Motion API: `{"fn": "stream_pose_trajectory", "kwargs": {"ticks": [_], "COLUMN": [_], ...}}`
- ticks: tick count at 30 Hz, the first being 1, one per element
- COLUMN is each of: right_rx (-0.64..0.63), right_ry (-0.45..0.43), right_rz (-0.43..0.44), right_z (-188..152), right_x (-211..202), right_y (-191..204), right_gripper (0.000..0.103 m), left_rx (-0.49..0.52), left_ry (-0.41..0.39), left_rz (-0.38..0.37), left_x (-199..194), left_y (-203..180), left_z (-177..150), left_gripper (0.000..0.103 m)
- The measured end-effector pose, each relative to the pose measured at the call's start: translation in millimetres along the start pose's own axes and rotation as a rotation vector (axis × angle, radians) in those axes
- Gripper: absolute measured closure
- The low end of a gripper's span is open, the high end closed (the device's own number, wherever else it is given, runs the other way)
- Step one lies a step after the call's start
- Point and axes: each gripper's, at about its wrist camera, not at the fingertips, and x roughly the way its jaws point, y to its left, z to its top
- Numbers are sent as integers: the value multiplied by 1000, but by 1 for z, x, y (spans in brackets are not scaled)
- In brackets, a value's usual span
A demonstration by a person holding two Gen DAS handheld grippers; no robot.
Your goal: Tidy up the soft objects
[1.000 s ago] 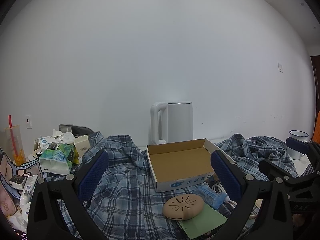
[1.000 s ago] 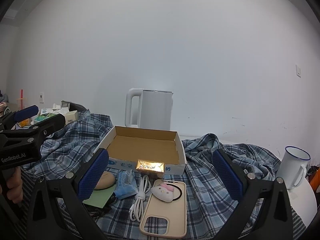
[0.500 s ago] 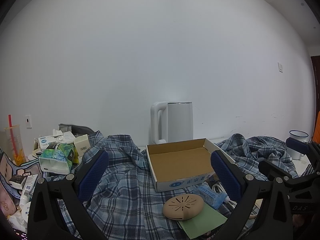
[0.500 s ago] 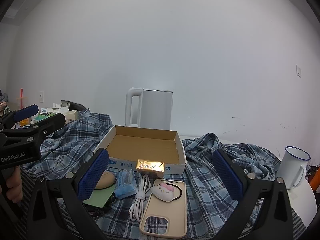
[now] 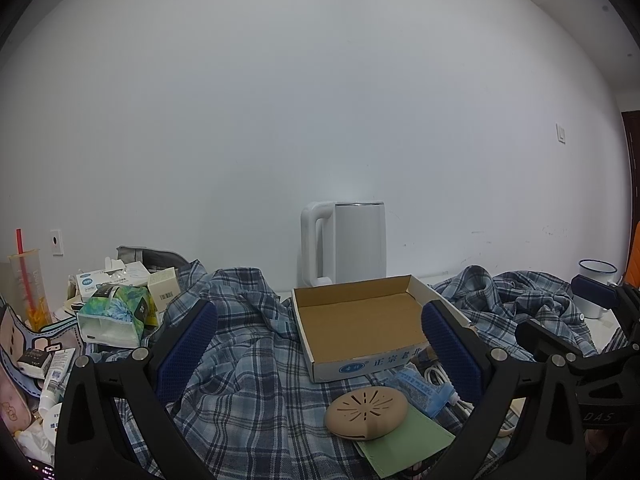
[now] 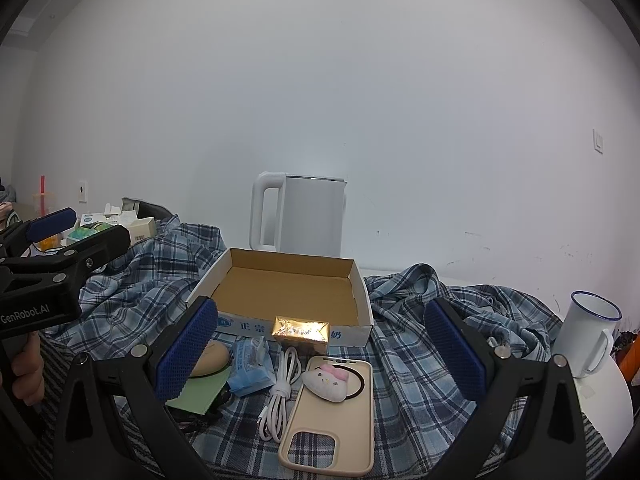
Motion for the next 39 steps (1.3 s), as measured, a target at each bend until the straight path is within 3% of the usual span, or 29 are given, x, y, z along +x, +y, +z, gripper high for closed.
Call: {"fn": "stream_pose_trajectory", "kwargs": {"ticks": [20, 34, 39], "right_rx": [1, 54, 63], "right_ry": [-6, -6, 19], "right_rz": [-3, -67, -22], "right_z": [-1, 1, 0], "right_x": [-2, -3, 2], "right_y": [0, -11, -12], "right_gripper": [0, 0, 0], "left_rx": [-1, -7, -8], "left_ry": [6, 1, -4], "left_rz": [-1, 0, 0], "left_x": [2, 1, 0], "left_y": [-2, -1, -1], "left_z": [-3, -3, -2], "left_gripper": [0, 0, 0]}}
